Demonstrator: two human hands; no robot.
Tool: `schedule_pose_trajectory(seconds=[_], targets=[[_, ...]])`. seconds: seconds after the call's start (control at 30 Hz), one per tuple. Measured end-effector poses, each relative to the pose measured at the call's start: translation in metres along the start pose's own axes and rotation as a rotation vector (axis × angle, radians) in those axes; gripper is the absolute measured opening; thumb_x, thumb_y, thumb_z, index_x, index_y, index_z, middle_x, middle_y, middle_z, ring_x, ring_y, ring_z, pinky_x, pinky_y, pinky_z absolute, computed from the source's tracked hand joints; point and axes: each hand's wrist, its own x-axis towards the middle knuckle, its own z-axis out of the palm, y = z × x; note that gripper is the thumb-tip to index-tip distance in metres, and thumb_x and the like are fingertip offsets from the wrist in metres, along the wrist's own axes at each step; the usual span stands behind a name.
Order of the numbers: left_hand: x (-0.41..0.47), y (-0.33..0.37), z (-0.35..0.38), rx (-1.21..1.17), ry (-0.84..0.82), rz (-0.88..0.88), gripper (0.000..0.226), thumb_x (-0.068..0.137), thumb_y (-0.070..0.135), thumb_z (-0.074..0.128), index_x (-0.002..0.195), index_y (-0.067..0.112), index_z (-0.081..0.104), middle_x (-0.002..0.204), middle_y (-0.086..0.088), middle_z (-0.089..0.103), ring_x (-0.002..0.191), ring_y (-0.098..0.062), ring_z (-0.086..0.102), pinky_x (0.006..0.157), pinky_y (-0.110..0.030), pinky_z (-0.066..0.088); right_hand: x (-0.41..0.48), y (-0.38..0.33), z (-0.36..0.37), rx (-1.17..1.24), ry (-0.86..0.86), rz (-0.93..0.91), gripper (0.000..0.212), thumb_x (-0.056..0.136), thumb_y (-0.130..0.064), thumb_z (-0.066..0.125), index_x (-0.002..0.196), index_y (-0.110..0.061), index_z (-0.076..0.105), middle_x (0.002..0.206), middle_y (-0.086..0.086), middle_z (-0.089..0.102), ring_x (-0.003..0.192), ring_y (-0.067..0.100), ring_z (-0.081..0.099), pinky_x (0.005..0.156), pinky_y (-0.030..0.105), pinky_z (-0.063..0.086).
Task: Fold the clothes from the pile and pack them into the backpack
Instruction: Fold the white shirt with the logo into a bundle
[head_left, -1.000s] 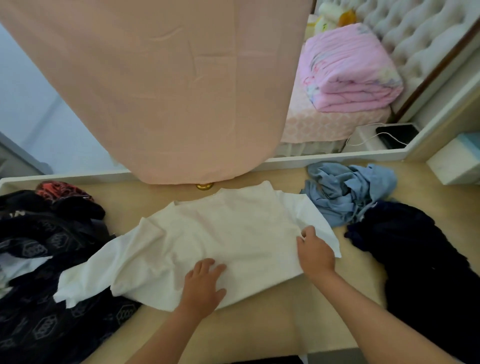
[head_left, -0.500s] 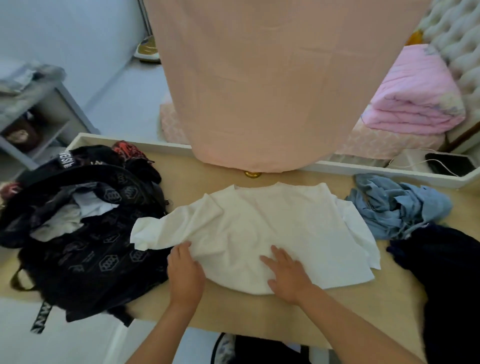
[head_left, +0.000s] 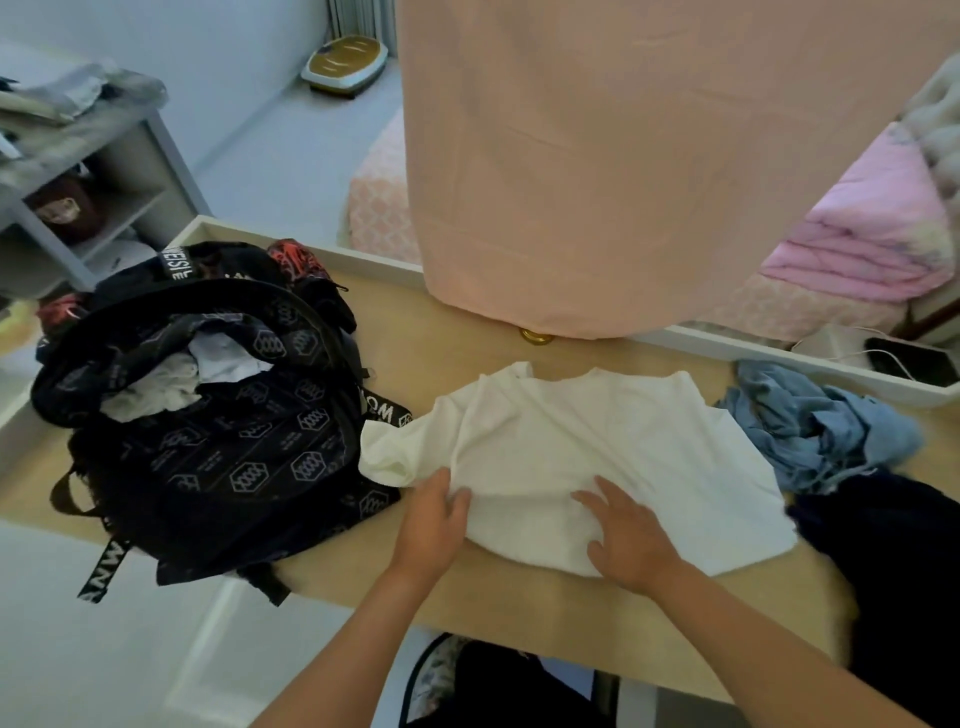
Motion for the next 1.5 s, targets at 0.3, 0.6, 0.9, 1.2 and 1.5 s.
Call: schedule_pose_trajectory(seconds=[0.3, 0.6, 0.9, 1.2, 1.5], targets=[[-0.015, -0.032, -0.04, 0.933, -0.532, -0.344, 0.031, 0.102, 0.017, 0.035, 0.129, 0.009, 0.047, 0.135, -0.012, 0.052, 0.123, -0.027, 0.052, 0.101, -0.032, 0.042, -0.002, -0.045, 0.026, 0.138, -0.062, -0.158, 0.049, 0.094, -0.03, 0.049, 0.143, -0.029, 0.043, 0.136, -0.003, 0.042, 0.127, 0.019, 0.041, 0.105, 0.031, 0.037], [0.02, 0.011, 0.007, 0.799, -0.32, 0.38, 0.04, 0.075, 0.006, 0.063, 0.112, 0.017, 0.057, 0.113, -0.003, 0.054, 0.104, -0.032, 0.056, 0.075, -0.035, 0.041, 0.018, -0.036, 0.005, 0.049, -0.073, -0.001, 0.076, 0.094, -0.038, 0.049, 0.157, -0.038, 0.007, 0.165, -0.001, -0.012, 0.152, 0.023, -0.006, 0.119, 0.053, 0.019], [0.066, -0.002, 0.0, 0.965, -0.071, -0.031, 0.065, 0.079, 0.018, 0.056, 0.142, 0.026, 0.041, 0.16, -0.013, 0.015, 0.118, -0.034, 0.042, 0.089, -0.042, 0.041, 0.054, 0.002, -0.023, -0.022, 0.099, 0.022, 0.046, 0.094, -0.031, 0.048, 0.14, -0.028, 0.046, 0.137, 0.002, 0.043, 0.121, 0.021, 0.046, 0.096, 0.034, 0.042], [0.139, 0.013, -0.017, 0.354, 0.073, -0.308, 0.08, 0.081, -0.016, 0.043, 0.151, 0.019, 0.027, 0.142, -0.014, 0.041, 0.119, -0.03, 0.052, 0.094, -0.038, 0.049, 0.16, 0.018, -0.09, 0.038, 0.198, -0.065, 0.048, 0.099, -0.016, 0.045, 0.146, -0.026, 0.041, 0.146, 0.001, 0.043, 0.124, 0.025, 0.05, 0.099, 0.039, 0.046], [0.157, 0.022, -0.036, 0.064, 0.339, -0.278, 0.035, 0.085, -0.005, 0.044, 0.102, 0.019, 0.063, 0.094, 0.003, 0.061, 0.09, -0.018, 0.059, 0.069, -0.023, 0.047, 0.19, 0.03, -0.089, -0.124, 0.319, -0.092, 0.018, 0.095, -0.024, 0.052, 0.11, -0.027, 0.061, 0.113, -0.002, 0.059, 0.103, 0.021, 0.058, 0.095, 0.037, 0.037]])
